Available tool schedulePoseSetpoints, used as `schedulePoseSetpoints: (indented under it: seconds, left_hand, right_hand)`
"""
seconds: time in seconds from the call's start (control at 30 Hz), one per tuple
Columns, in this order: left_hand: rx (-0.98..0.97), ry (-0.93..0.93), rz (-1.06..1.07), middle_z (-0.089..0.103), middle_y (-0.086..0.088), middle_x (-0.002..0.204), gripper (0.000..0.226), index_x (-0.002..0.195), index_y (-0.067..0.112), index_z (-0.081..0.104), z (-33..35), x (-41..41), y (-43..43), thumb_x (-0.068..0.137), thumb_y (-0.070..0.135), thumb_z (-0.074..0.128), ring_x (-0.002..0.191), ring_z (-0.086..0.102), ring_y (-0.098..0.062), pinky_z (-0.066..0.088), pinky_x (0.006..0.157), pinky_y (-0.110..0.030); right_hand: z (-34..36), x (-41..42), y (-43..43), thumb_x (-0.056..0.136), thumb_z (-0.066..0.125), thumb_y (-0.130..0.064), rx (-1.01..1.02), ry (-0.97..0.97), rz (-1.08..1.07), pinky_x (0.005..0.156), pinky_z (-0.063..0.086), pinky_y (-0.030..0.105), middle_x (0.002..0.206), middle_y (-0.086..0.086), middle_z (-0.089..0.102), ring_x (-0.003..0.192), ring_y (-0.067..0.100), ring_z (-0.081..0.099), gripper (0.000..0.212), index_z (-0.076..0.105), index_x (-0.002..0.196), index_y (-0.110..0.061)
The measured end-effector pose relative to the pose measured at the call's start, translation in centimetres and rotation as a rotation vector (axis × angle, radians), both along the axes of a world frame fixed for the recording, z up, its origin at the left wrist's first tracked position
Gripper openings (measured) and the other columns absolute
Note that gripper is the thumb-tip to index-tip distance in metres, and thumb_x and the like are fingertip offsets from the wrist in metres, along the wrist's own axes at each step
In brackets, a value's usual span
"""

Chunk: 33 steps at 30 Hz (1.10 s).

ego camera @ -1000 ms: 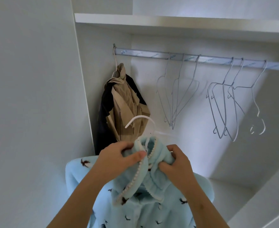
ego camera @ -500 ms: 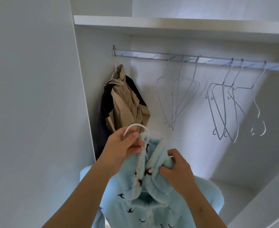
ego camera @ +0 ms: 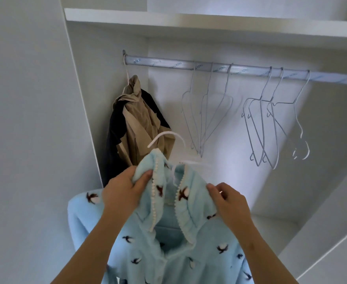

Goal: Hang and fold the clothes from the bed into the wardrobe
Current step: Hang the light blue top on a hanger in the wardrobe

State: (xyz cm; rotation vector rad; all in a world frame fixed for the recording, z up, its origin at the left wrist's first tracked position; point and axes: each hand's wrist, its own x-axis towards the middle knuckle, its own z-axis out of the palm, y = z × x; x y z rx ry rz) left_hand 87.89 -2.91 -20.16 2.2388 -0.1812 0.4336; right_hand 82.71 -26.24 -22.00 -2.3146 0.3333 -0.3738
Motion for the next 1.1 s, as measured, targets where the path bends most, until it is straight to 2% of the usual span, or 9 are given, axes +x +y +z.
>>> schedulePoseSetpoints:
  seconds: [0.07, 0.17, 0.33, 0.53, 0.6, 0.73, 0.83, 0.93, 1.1]
  left_hand:
    - [-0.048, -0.032, 0.099, 0.049, 0.012, 0.065, 0.028, 0.081, 0.028, 0.050, 0.1, 0.2, -0.1, 0.086, 0.054, 0.043, 0.064, 0.048, -0.013, 0.031, 0.056, -0.026]
    - [-0.032, -0.010, 0.163, 0.046, 0.015, 0.066, 0.019, 0.085, 0.027, 0.047, -0.1, 0.1, -1.2, 0.091, 0.045, 0.044, 0.061, 0.043, -0.005, 0.027, 0.053, -0.020]
    - [-0.067, 0.059, 0.058, 0.048, 0.016, 0.070, 0.016, 0.091, 0.027, 0.049, -0.5, -0.2, -1.9, 0.092, 0.042, 0.045, 0.064, 0.043, 0.000, 0.029, 0.056, -0.016]
    - [-0.061, 0.180, -0.103, 0.053, 0.016, 0.088, 0.017, 0.102, 0.029, 0.056, -0.9, -0.3, -2.5, 0.093, 0.040, 0.048, 0.082, 0.048, -0.001, 0.039, 0.077, -0.024]
    - [-0.076, 0.251, -0.104, 0.056, 0.014, 0.098, 0.019, 0.108, 0.029, 0.059, -1.5, -0.4, -2.5, 0.093, 0.037, 0.050, 0.086, 0.052, 0.000, 0.043, 0.077, -0.022]
    - [-0.153, 0.365, -0.101, 0.056, 0.013, 0.101, 0.015, 0.105, 0.031, 0.058, -2.4, -0.6, -3.0, 0.090, 0.030, 0.057, 0.077, 0.053, 0.006, 0.039, 0.053, -0.005]
    - [-0.162, 0.404, -0.098, 0.057, 0.011, 0.104, 0.010, 0.101, 0.031, 0.055, -3.2, -0.6, -3.9, 0.092, 0.028, 0.055, 0.077, 0.051, 0.006, 0.035, 0.055, -0.005]
    - [-0.232, 0.442, -0.102, 0.061, 0.009, 0.103, 0.011, 0.101, 0.026, 0.060, -3.8, -0.7, -4.8, 0.092, 0.026, 0.053, 0.078, 0.057, -0.003, 0.040, 0.051, -0.005]
    - [-0.290, 0.495, -0.081, 0.064, 0.004, 0.097, 0.013, 0.100, 0.028, 0.061, -3.9, -0.5, -6.3, 0.092, 0.025, 0.051, 0.091, 0.061, -0.018, 0.049, 0.077, -0.025]
  right_hand:
    - [0.0, -0.5, 0.2, 0.092, 0.036, -0.052, -0.006, 0.024, -0.018, 0.056, 0.037, 0.022, 0.058, -0.009, 0.053, 0.065, 0.016, 0.055, 0.043, 0.046, 0.061, -0.024]
    - [0.8, -0.8, 1.5, 0.091, 0.025, -0.057, -0.002, 0.087, 0.159, 0.054, 0.035, 0.018, 0.058, -0.014, 0.053, 0.060, 0.003, 0.051, 0.044, 0.047, 0.060, -0.035]
    - [1.6, -0.6, 1.3, 0.084, 0.040, -0.063, 0.076, 0.192, 0.155, 0.048, 0.032, 0.014, 0.043, -0.011, 0.046, 0.048, 0.008, 0.043, 0.055, 0.044, 0.051, -0.019]
    - [2.1, -1.3, -0.6, 0.084, 0.051, -0.058, 0.278, 0.261, 0.018, 0.058, 0.041, 0.025, 0.087, 0.022, 0.069, 0.066, 0.020, 0.057, 0.069, 0.066, 0.089, 0.009]
    - [2.0, -1.6, -1.5, 0.086, 0.052, -0.054, 0.309, 0.261, -0.025, 0.060, 0.041, 0.026, 0.097, 0.026, 0.067, 0.070, 0.025, 0.061, 0.067, 0.064, 0.095, 0.011]
    - [1.6, -2.3, -3.3, 0.090, 0.051, -0.045, 0.399, 0.229, -0.125, 0.072, 0.049, 0.027, 0.086, 0.016, 0.068, 0.076, 0.021, 0.063, 0.052, 0.067, 0.092, 0.004]
    - [1.2, -2.6, -3.8, 0.091, 0.052, -0.041, 0.471, 0.224, -0.147, 0.060, 0.044, 0.023, 0.067, 0.002, 0.061, 0.063, 0.016, 0.056, 0.044, 0.063, 0.095, 0.001]
    - [0.9, -2.9, -3.1, 0.085, 0.064, -0.032, 0.644, 0.252, -0.096, 0.058, 0.049, 0.025, 0.066, 0.001, 0.067, 0.066, 0.018, 0.062, 0.024, 0.067, 0.089, -0.008]
    - [1.1, -3.0, -1.9, 0.080, 0.064, -0.008, 0.827, 0.268, 0.025, 0.078, 0.056, 0.040, 0.089, 0.010, 0.073, 0.087, 0.030, 0.067, 0.016, 0.065, 0.096, -0.009]
